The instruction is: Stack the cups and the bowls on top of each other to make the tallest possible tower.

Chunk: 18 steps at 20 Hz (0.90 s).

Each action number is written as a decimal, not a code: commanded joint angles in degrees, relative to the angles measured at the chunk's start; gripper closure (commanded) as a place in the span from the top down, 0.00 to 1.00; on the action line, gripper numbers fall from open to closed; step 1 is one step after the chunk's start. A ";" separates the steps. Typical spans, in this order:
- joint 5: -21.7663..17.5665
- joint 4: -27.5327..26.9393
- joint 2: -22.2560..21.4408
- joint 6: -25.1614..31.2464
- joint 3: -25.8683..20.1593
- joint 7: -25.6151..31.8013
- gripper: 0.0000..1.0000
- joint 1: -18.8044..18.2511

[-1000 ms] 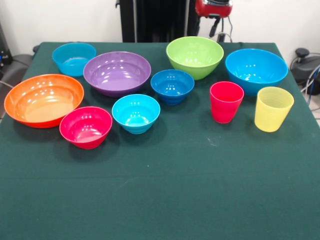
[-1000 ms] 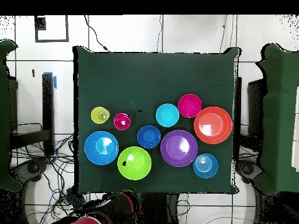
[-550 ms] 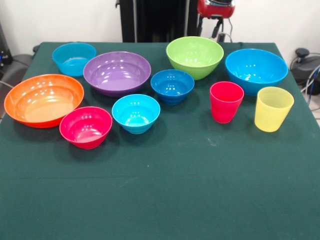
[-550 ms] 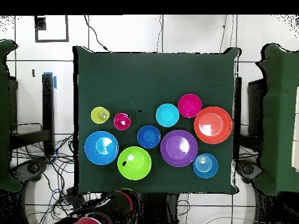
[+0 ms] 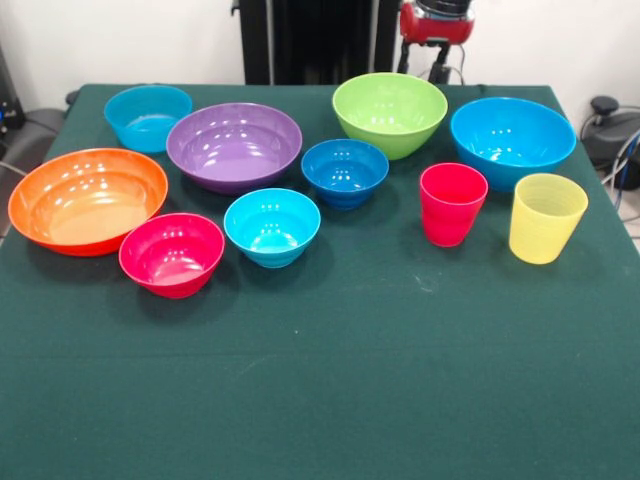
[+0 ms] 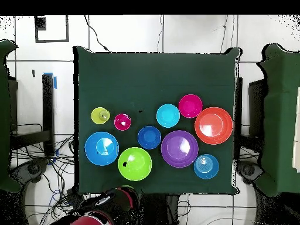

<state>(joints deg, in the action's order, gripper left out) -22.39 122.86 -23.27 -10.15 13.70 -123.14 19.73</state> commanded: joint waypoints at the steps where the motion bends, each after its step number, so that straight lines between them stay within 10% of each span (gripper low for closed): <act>1: -2.16 -8.04 2.74 3.64 -6.03 -0.65 1.00 -1.17; 18: -2.38 -8.48 3.75 2.64 -5.83 -1.54 1.00 -1.26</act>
<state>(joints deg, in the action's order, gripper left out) -23.13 121.16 -23.24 -10.15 13.33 -123.14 18.50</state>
